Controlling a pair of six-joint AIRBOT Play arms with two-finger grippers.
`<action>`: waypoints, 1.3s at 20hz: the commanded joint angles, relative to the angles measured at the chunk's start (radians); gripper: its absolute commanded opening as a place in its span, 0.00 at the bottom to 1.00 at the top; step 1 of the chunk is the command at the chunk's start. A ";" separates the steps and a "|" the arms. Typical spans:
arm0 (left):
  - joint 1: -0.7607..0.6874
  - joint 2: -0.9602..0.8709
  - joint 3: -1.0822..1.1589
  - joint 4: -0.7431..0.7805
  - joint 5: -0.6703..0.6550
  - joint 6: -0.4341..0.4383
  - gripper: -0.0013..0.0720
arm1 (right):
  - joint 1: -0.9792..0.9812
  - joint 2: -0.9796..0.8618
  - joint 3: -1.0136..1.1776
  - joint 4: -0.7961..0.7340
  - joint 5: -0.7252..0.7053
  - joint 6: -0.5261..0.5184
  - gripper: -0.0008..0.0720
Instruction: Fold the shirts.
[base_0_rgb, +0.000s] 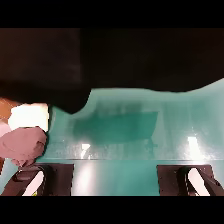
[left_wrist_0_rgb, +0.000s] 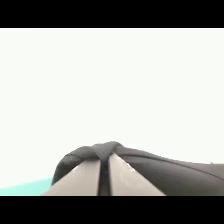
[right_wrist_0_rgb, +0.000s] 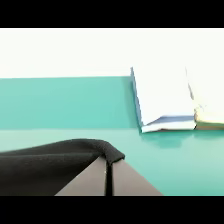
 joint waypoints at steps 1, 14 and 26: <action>0.001 -0.031 0.071 0.087 -0.030 -0.068 0.05 | -0.021 -0.087 0.200 -0.003 0.153 0.079 0.03; 0.000 -0.728 -0.391 0.006 -0.249 -0.038 0.05 | 0.322 -0.686 -0.184 -0.317 0.229 0.123 0.03; 0.001 -0.965 -0.283 0.051 -0.200 0.080 0.05 | 0.329 -0.975 0.027 -0.232 0.106 0.085 0.03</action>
